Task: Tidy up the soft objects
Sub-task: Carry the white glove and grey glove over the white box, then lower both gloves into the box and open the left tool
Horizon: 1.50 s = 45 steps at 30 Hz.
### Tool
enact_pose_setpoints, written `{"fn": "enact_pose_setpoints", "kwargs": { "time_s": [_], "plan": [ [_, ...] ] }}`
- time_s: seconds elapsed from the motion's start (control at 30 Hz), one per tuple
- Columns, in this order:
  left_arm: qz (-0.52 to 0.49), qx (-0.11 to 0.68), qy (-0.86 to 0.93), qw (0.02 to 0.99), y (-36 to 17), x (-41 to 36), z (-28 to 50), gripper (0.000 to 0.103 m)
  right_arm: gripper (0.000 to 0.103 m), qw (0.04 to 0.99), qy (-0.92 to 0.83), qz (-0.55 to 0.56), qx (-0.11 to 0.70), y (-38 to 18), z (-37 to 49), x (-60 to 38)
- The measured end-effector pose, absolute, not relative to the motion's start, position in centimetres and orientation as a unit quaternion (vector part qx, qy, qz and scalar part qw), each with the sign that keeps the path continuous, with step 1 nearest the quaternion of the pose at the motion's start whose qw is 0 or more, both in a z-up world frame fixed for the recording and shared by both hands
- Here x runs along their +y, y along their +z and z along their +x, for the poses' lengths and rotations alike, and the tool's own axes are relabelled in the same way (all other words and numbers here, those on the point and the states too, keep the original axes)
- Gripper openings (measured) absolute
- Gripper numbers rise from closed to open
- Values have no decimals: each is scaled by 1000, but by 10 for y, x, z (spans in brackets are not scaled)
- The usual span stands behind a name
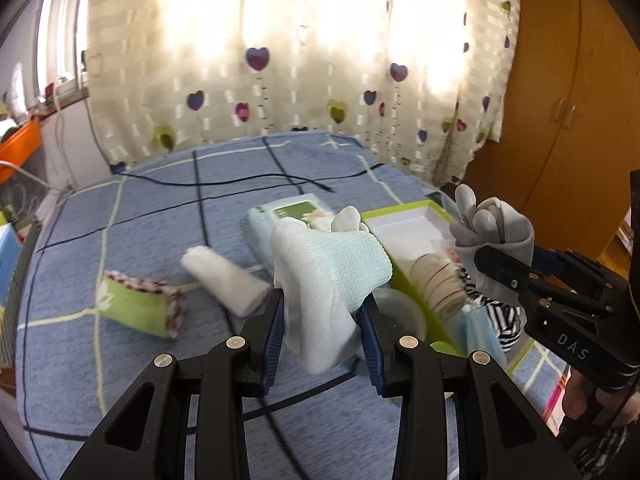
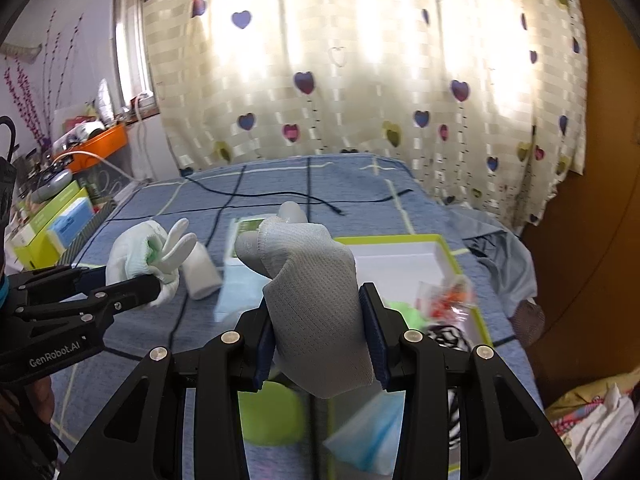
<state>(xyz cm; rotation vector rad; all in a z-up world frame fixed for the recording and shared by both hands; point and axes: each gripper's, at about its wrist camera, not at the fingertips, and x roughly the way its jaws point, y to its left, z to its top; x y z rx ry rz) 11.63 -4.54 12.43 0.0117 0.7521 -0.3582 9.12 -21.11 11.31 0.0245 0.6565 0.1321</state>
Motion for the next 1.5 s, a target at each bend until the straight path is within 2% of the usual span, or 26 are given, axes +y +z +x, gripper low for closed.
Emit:
{"fn": "enact_pose_setpoints", "kwargs": {
  "time_s": [0.77,1.5],
  "plan": [
    [31,384,-263,884,118,-135,164,34,41,932,-11,14,361,90,116,-288],
    [49,434,-277,856,81,-194,224,34,41,915,-5,-6,403,52,175,-309]
  ]
}}
